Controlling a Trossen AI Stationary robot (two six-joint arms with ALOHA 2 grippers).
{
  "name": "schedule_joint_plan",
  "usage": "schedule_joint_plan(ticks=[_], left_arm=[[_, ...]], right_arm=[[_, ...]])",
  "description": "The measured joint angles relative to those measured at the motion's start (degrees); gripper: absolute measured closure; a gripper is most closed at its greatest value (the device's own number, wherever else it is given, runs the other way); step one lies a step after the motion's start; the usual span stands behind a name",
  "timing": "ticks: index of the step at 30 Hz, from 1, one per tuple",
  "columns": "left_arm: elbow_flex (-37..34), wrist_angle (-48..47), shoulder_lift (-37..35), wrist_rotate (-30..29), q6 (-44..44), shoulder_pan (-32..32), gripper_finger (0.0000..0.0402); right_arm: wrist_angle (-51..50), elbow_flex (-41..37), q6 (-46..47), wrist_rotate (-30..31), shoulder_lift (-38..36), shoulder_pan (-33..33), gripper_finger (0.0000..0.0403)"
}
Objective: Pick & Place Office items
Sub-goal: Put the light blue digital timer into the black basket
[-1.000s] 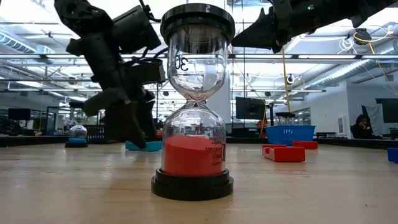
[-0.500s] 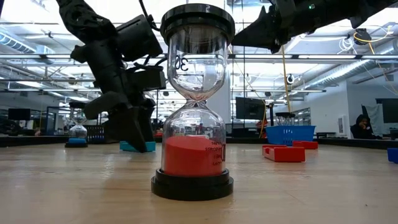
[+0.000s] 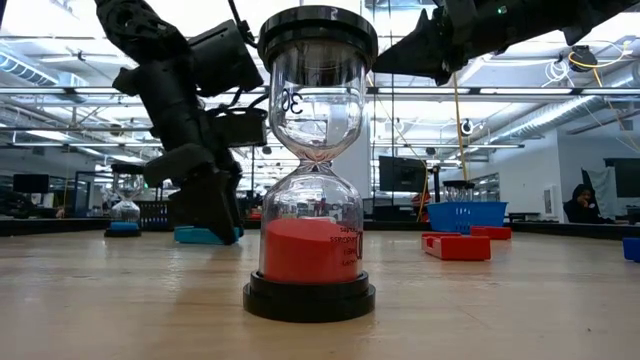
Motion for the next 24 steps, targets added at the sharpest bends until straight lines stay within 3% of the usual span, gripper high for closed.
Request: schedule_joint_plan(ticks=[8,14,19,24], left_arm=[[1.9,-8.9,-1.7,-3.3,-1.3,-0.6,0.0129],[2.0,-12.7,-2.0,-2.9,-0.7,-1.0,0.0108],[1.0,-9.5,-1.9,-1.2,0.0,-0.8,0.014],[0.9,-10.0,-2.0,-0.6,0.8,-0.9,0.0211]], right_arm=[[0.0,0.0,0.0,0.0,0.0,0.0,0.0403],[0.1,0.0,0.0,0.0,0.0,0.0,0.0403],[0.0,0.0,0.0,0.0,0.0,0.0,0.0403],[0.0,0.0,0.0,0.0,0.0,0.0,0.0403]])
